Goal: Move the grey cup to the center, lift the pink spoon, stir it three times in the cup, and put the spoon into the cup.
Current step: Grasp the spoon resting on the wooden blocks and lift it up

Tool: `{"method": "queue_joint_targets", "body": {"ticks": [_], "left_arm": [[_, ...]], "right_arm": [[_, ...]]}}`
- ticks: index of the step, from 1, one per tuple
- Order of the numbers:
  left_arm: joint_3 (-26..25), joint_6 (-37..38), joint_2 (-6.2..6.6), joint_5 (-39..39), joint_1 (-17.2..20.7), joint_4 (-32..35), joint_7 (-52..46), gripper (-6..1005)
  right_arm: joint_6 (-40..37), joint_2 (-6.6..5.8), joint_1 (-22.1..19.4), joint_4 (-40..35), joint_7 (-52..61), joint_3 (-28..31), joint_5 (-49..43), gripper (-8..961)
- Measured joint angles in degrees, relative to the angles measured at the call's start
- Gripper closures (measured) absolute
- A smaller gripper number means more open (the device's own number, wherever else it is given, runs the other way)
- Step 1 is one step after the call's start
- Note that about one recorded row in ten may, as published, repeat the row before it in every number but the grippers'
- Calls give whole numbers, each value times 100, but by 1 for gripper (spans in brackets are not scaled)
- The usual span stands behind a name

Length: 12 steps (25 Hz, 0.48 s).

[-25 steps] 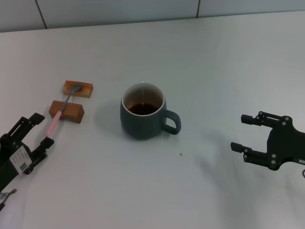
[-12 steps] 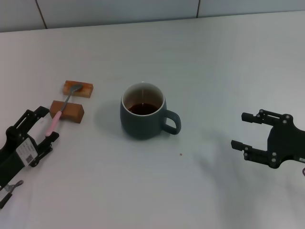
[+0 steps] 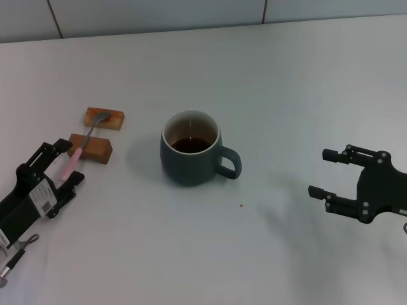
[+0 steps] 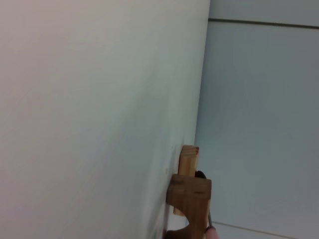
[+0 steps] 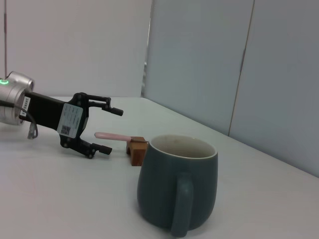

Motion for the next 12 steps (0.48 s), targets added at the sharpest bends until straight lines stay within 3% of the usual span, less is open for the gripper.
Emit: {"method": "queue_joint_targets", "body": {"ticks": [12], "left_arm": [[-130,-50,-5,14,-65,-83,40,155]], "right_arm": [[7,0,5,0,0,9,0,261]]}}
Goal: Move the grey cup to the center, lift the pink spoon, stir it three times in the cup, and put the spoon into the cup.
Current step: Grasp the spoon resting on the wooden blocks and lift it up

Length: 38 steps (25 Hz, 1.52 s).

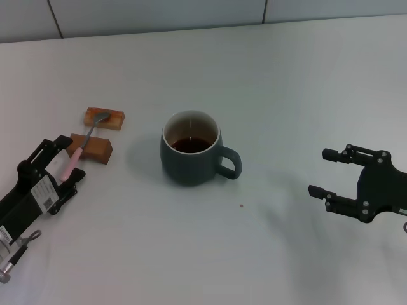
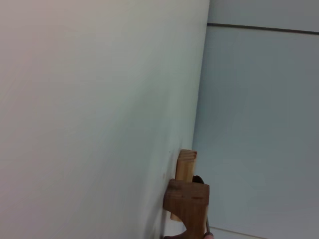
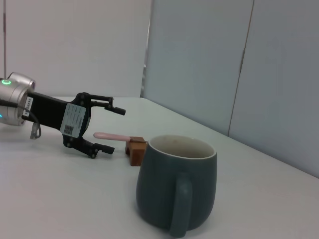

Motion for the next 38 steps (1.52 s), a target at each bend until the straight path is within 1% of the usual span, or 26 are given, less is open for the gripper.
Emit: {"method": "queue_joint_targets", "body": {"ticks": [7,29,34,38], "left_arm": [[-7,15,6,-1,-25,1,4,153],[27,-43,-1,19,-105,-13,-38,264],[13,-83,-1,22,-103,-43,-41,494],[20,-101,0,25,-102,-43,-41,498]], "right_arm": [[17,0,0,0,0,0,0,261],[63,0,44,0,0,0,0,261],[63,0,55,0,0,0,0,261],[63,0,57,1,0,0,0,261]]}}
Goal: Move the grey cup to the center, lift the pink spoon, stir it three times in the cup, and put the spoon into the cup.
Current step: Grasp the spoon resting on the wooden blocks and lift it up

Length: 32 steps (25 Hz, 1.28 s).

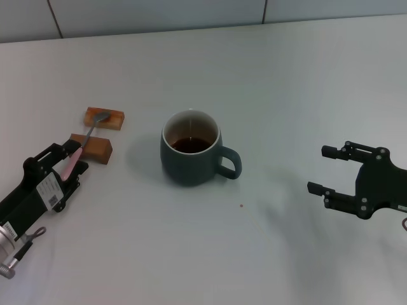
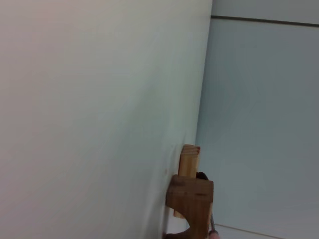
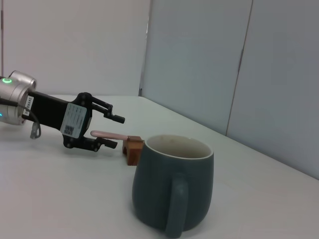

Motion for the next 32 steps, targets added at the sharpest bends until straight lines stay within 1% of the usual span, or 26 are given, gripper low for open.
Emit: {"method": "queue_joint_targets", "body": {"ticks": [5,10,21,26,32], "left_arm": [[0,-61,3,4,30,0,8,503],[-10,-65,9,-5,37,0,20,590],[-18,-112,18,10,47,0,35,592],[-13,-116,18,10,34,0,30,673],[-9,-141,18,10,25,0,22,671]], "right_arm": [[4,0,5,14,0,0,5,261],[7,0,6,25,0,0,14,261],[10,0,49,44,3,0,26,262],[13,0,49,44,8,0,26,262],[24,0,56,44,9,0,26,262]]}}
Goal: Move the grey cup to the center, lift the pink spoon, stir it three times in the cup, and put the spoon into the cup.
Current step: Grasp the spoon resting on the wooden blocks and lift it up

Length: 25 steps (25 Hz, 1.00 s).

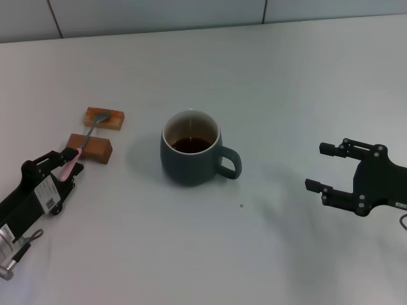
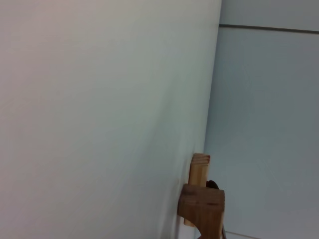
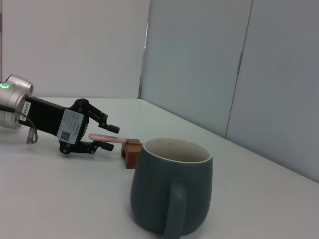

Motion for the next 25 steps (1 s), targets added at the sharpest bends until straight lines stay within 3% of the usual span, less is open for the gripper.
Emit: {"method": "queue_joint_targets", "body": {"ticks": [8,19,25], "left_arm": [[7,-40,-8,-7,-20,0,17,744],[-15,-31,-9,-34,-41,12,276,763],[-17,-16,-5,-35,-62,22,340,843]], "right_arm": [[3,0,2,0,41,0,0,262],[40,0,2,0,61,0,0,262],[53,0,7,1,61,-3,0,262]]}}
